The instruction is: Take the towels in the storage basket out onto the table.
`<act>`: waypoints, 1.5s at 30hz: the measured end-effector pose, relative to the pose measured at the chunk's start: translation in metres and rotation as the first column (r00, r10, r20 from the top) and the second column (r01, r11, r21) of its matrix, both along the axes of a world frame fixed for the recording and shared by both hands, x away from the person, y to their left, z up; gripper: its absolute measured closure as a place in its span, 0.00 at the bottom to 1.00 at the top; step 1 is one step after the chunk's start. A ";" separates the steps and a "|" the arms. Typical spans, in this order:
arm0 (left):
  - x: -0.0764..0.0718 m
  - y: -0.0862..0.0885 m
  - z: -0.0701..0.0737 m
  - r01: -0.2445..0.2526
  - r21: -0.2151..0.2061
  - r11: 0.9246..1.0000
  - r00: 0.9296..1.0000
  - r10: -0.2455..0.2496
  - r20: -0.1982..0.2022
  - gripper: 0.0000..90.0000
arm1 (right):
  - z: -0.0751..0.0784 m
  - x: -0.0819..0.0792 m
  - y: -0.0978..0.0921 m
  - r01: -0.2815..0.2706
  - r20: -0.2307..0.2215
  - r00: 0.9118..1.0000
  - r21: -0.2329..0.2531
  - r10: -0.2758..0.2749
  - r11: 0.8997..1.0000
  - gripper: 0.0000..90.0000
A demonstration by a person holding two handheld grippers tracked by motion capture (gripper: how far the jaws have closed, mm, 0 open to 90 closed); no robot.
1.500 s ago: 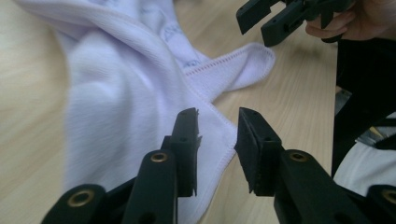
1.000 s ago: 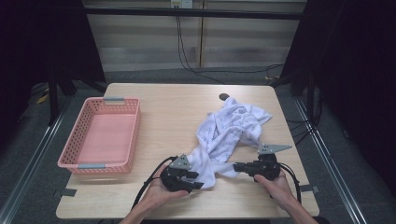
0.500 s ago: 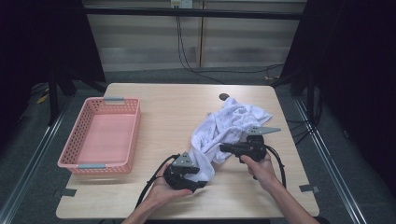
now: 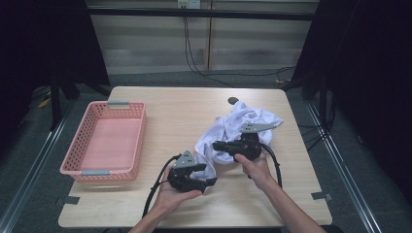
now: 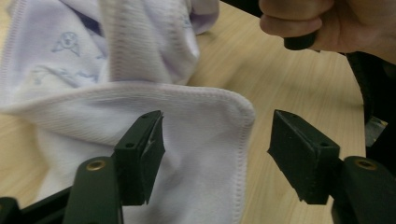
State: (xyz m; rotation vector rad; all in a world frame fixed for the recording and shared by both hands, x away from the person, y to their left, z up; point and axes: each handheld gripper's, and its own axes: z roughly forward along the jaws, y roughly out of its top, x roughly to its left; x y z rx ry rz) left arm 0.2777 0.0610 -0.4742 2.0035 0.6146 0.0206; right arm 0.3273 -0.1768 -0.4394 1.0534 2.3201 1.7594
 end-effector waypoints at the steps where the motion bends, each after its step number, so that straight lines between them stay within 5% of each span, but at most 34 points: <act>1: 0.000 -0.002 -0.001 -0.003 0.005 1.000 1.000 0.003 0.006 0.36 | 0.000 0.001 0.000 0.000 0.002 1.000 0.003 0.000 1.000 0.99; 5: 0.001 -0.009 -0.003 -0.070 0.010 0.997 0.998 0.070 0.002 0.38 | 0.000 0.001 0.000 0.000 0.003 1.000 0.013 0.000 1.000 0.99; 9: 0.004 -0.003 -0.007 -0.078 0.010 0.997 0.997 0.078 0.005 0.87 | -0.001 -0.002 -0.002 -0.002 0.003 1.000 0.008 0.002 1.000 0.99; 11: 0.007 0.003 -0.007 -0.115 0.012 0.993 0.993 0.115 0.011 0.98 | -0.001 -0.003 -0.005 0.002 0.004 1.000 0.008 -0.002 1.000 0.99; 16: 0.015 0.019 0.003 -0.137 -0.048 0.989 0.991 0.137 -0.008 0.99 | 0.001 -0.003 -0.016 0.021 0.012 1.000 0.005 -0.021 1.000 0.99; 20: 0.022 0.032 0.021 -0.179 -0.121 0.976 0.984 0.179 -0.008 0.99 | 0.008 0.001 -0.023 0.031 0.019 0.999 -0.010 -0.030 0.999 0.99; 24: 0.029 0.046 0.043 -0.201 -0.171 0.965 0.978 0.206 0.014 0.99 | 0.024 0.006 -0.032 0.053 0.041 0.998 -0.014 -0.053 0.998 0.99; 30: 0.044 0.072 0.087 -0.246 -0.208 0.947 0.961 0.266 0.074 0.99 | 0.055 0.013 -0.060 0.116 0.090 0.989 0.011 -0.117 0.993 0.99; 34: 0.053 0.092 0.119 -0.291 -0.281 0.914 0.945 0.320 0.061 0.99 | 0.082 0.018 -0.078 0.163 0.128 0.978 0.030 -0.165 0.986 0.99; 37: 0.058 0.107 0.142 -0.317 -0.305 0.898 0.932 0.355 0.077 0.99 | 0.104 0.021 -0.093 0.204 0.161 0.964 0.052 -0.210 0.978 0.99; 39: 0.062 0.116 0.155 -0.341 -0.331 0.880 0.917 0.388 0.089 0.99 | 0.119 0.023 -0.104 0.228 0.181 0.954 0.080 -0.239 0.970 0.99; 44: 0.074 0.126 0.174 -0.344 -0.373 0.862 0.912 0.402 0.087 0.99 | 0.154 0.027 -0.125 0.267 0.226 0.931 0.108 -0.285 0.958 0.99; 45: 0.077 0.124 0.179 -0.355 -0.379 0.855 0.906 0.414 0.085 0.99 | 0.160 0.028 -0.127 0.265 0.230 0.930 0.125 -0.287 0.956 0.99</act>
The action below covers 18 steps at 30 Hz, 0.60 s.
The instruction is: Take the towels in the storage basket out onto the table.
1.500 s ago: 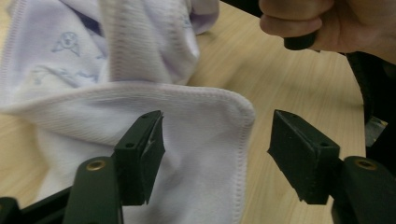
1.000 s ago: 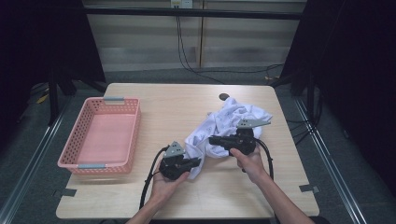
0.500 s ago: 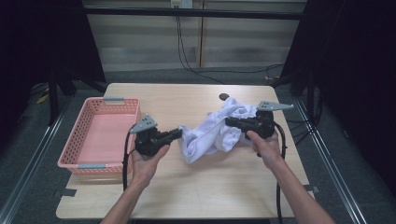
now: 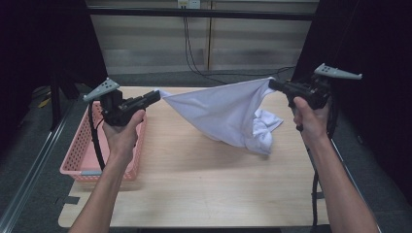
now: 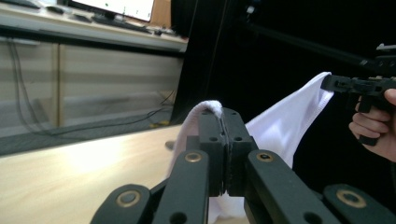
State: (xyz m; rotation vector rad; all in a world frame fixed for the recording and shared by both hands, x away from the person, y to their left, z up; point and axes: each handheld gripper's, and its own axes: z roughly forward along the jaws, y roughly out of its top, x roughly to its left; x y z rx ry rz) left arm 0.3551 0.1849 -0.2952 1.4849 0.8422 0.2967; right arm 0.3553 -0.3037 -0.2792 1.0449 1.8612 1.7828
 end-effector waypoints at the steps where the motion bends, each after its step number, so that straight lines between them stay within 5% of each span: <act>1: 0.002 -0.001 0.003 0.000 -0.010 1.000 1.000 0.000 0.000 0.99 | 0.008 0.001 0.000 0.005 0.015 1.000 0.001 -0.005 1.000 0.99; 6: -0.002 -0.005 0.047 0.004 -0.041 0.999 0.997 -0.001 0.084 0.99 | 0.048 0.003 -0.005 0.019 0.073 0.997 0.025 -0.021 1.000 0.99; 11: -0.025 -0.008 0.082 0.010 0.017 1.000 0.987 -0.012 0.163 0.99 | 0.080 -0.013 -0.011 0.004 0.137 0.990 0.058 -0.012 0.998 0.99; 14: -0.036 -0.008 0.070 0.023 0.042 0.999 0.989 -0.029 0.147 0.99 | 0.067 -0.027 -0.014 -0.012 0.123 0.992 0.033 0.008 0.999 0.99; 18: -0.044 -0.009 0.028 0.069 0.060 0.996 0.994 -0.073 0.076 0.99 | 0.016 -0.045 -0.021 -0.033 0.040 0.999 0.009 0.033 0.999 0.99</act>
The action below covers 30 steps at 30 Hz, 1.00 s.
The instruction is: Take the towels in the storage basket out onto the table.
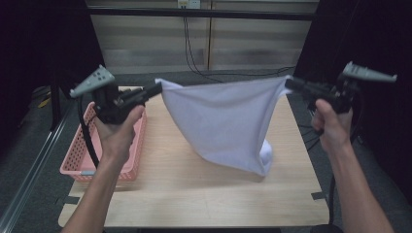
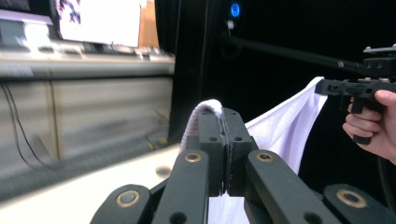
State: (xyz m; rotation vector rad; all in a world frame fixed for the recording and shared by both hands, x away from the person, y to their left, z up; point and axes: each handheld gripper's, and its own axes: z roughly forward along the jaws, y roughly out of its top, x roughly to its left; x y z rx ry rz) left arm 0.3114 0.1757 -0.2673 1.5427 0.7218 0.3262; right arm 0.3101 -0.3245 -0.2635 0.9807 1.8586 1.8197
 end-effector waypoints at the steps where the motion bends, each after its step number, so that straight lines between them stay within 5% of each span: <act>1: -0.002 -0.001 -0.011 0.008 0.013 1.000 1.000 -0.008 -0.018 0.99 | -0.013 -0.005 -0.003 -0.014 -0.021 1.000 0.011 0.014 1.000 0.99; 8: -0.035 -0.003 -0.078 0.072 0.043 0.997 0.987 -0.064 -0.148 0.98 | -0.078 -0.053 -0.015 -0.078 -0.121 0.989 0.033 0.081 0.996 0.99; 12: -0.063 0.006 -0.109 0.116 0.029 0.993 0.976 -0.109 -0.188 0.98 | -0.113 -0.088 -0.013 -0.113 -0.172 0.978 0.022 0.115 0.993 0.99; 14: -0.083 0.011 -0.113 0.117 0.029 0.993 0.978 -0.110 -0.176 0.98 | -0.124 -0.108 -0.011 -0.133 -0.196 0.971 0.028 0.136 0.991 0.99; 16: -0.102 0.020 -0.107 0.127 -0.008 0.992 0.980 -0.127 -0.153 0.98 | -0.124 -0.128 -0.007 -0.149 -0.191 0.970 0.013 0.148 0.989 0.99; 19: -0.133 0.029 -0.093 0.139 -0.008 0.990 0.986 -0.139 -0.089 0.98 | -0.111 -0.158 -0.001 -0.198 -0.149 0.968 0.025 0.200 0.980 0.98; 22: -0.158 0.030 -0.090 0.152 0.033 0.988 0.986 -0.149 -0.076 0.98 | -0.100 -0.182 0.001 -0.215 -0.130 0.968 0.022 0.216 0.976 0.94; 24: -0.166 0.029 -0.099 0.196 0.046 0.980 0.976 -0.190 -0.104 0.92 | -0.102 -0.193 0.001 -0.232 -0.127 0.965 0.000 0.230 0.973 0.77; 26: -0.169 0.029 -0.109 0.202 0.057 0.978 0.972 -0.193 -0.138 0.72 | -0.105 -0.195 0.001 -0.247 -0.135 0.960 -0.009 0.244 0.969 0.72; 28: -0.166 0.031 -0.117 0.210 0.070 0.975 0.969 -0.198 -0.146 0.72 | -0.110 -0.193 0.000 -0.213 -0.132 0.970 -0.041 0.206 0.976 0.64; 30: -0.155 0.031 -0.124 0.206 0.073 0.976 0.961 -0.187 -0.202 0.70 | -0.117 -0.185 0.001 -0.179 -0.163 0.973 -0.069 0.166 0.981 0.60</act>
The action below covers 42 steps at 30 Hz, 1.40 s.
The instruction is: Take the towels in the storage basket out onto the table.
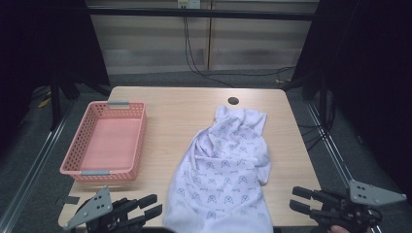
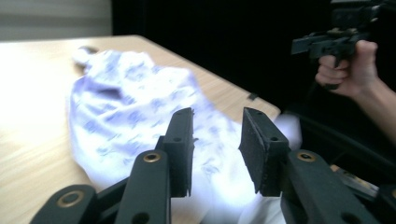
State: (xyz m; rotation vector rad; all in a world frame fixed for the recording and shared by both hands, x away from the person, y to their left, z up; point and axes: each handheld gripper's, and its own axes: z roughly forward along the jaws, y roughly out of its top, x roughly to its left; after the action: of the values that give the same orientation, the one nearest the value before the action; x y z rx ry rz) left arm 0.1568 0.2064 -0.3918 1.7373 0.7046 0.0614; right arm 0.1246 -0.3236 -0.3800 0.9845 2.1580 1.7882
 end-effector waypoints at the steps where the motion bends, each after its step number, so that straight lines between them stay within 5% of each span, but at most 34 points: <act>1: 0.007 -0.003 -0.004 -0.004 0.021 1.000 1.000 0.005 -0.013 0.70 | -0.005 0.006 0.000 0.009 -0.018 1.000 -0.004 -0.009 1.000 0.60; 5: 0.039 -0.026 -0.024 0.054 0.089 0.995 0.997 -0.049 -0.055 0.71 | -0.033 0.034 0.006 0.045 -0.064 0.997 -0.123 -0.053 0.991 0.66; 8: 0.072 -0.056 -0.044 0.130 0.118 0.985 0.990 -0.121 -0.076 0.81 | -0.063 0.070 0.011 0.012 -0.142 0.989 -0.205 -0.042 0.979 0.73; 9: 0.083 -0.065 -0.051 0.166 0.112 0.980 0.983 -0.155 -0.103 0.84 | -0.071 0.081 0.013 0.013 -0.156 0.986 -0.253 -0.054 0.967 0.73; 10: 0.094 -0.076 -0.059 0.171 0.142 0.975 0.981 -0.156 -0.113 0.85 | -0.076 0.091 0.014 0.022 -0.172 0.983 -0.264 -0.069 0.964 0.75; 12: 0.106 -0.085 -0.069 0.203 0.131 0.970 0.971 -0.182 -0.158 0.86 | -0.084 0.108 0.015 0.012 -0.194 0.979 -0.256 -0.064 0.967 0.74; 15: 0.119 -0.093 -0.088 0.197 0.143 0.970 0.961 -0.162 -0.225 0.86 | -0.097 0.122 0.018 -0.003 -0.226 0.972 -0.291 -0.066 0.957 0.73; 16: 0.120 -0.094 -0.092 0.182 0.163 0.970 0.961 -0.141 -0.237 0.84 | -0.101 0.124 0.019 -0.012 -0.240 0.969 -0.293 -0.062 0.956 0.72; 18: 0.120 -0.092 -0.100 0.173 0.219 0.960 0.965 -0.121 -0.233 0.84 | -0.109 0.123 0.021 -0.016 -0.252 0.964 -0.351 -0.078 0.936 0.70; 20: 0.122 -0.090 -0.104 0.144 0.246 0.958 0.969 -0.086 -0.233 0.83 | -0.114 0.122 0.021 -0.033 -0.278 0.958 -0.352 -0.072 0.935 0.67; 22: 0.124 -0.090 -0.106 0.133 0.261 0.956 0.969 -0.070 -0.237 0.84 | -0.117 0.123 0.023 -0.037 -0.274 0.958 -0.403 -0.082 0.914 0.69; 25: 0.122 -0.093 -0.112 0.132 0.320 0.938 0.972 -0.058 -0.228 0.83 | -0.118 0.126 0.024 -0.033 -0.269 0.959 -0.412 -0.087 0.911 0.89; 26: 0.122 -0.091 -0.113 0.125 0.308 0.943 0.972 -0.054 -0.228 0.85 | -0.118 0.126 0.023 -0.020 -0.261 0.960 -0.422 -0.100 0.906 0.96; 28: 0.119 -0.086 -0.113 0.102 0.310 0.945 0.971 -0.028 -0.236 0.87 | -0.113 0.125 0.017 0.016 -0.249 0.961 -0.391 -0.123 0.920 0.99; 31: 0.114 -0.075 -0.110 0.094 0.345 0.934 0.971 -0.009 -0.239 0.92 | -0.100 0.123 -0.003 0.098 -0.211 0.963 -0.304 -0.167 0.948 0.99; 32: 0.111 -0.072 -0.109 0.084 0.363 0.928 0.973 0.002 -0.231 0.93 | -0.095 0.121 -0.011 0.124 -0.202 0.961 -0.288 -0.187 0.950 0.99; 34: 0.105 -0.066 -0.107 0.081 0.383 0.920 0.976 0.005 -0.220 0.93 | -0.088 0.119 -0.027 0.182 -0.177 0.956 -0.264 -0.233 0.947 0.99; 38: 0.096 -0.055 -0.107 0.095 0.364 0.927 0.965 0.004 -0.262 0.93 | -0.080 0.117 -0.042 0.228 -0.138 0.955 -0.227 -0.263 0.947 0.98; 40: 0.088 -0.052 -0.106 0.119 0.365 0.923 0.961 -0.015 -0.274 0.93 | -0.079 0.119 -0.041 0.273 -0.102 0.947 -0.249 -0.306 0.929 0.91; 42: 0.081 -0.050 -0.105 0.144 0.358 0.923 0.961 -0.044 -0.275 0.88 | -0.079 0.122 -0.040 0.257 -0.121 0.949 -0.237 -0.291 0.937 0.82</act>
State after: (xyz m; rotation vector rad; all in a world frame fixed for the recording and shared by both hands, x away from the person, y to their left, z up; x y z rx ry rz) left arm 0.2382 0.1567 -0.4966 2.1731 0.8399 -0.1111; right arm 0.2465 -0.3635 -0.4587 1.3288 2.1183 1.3557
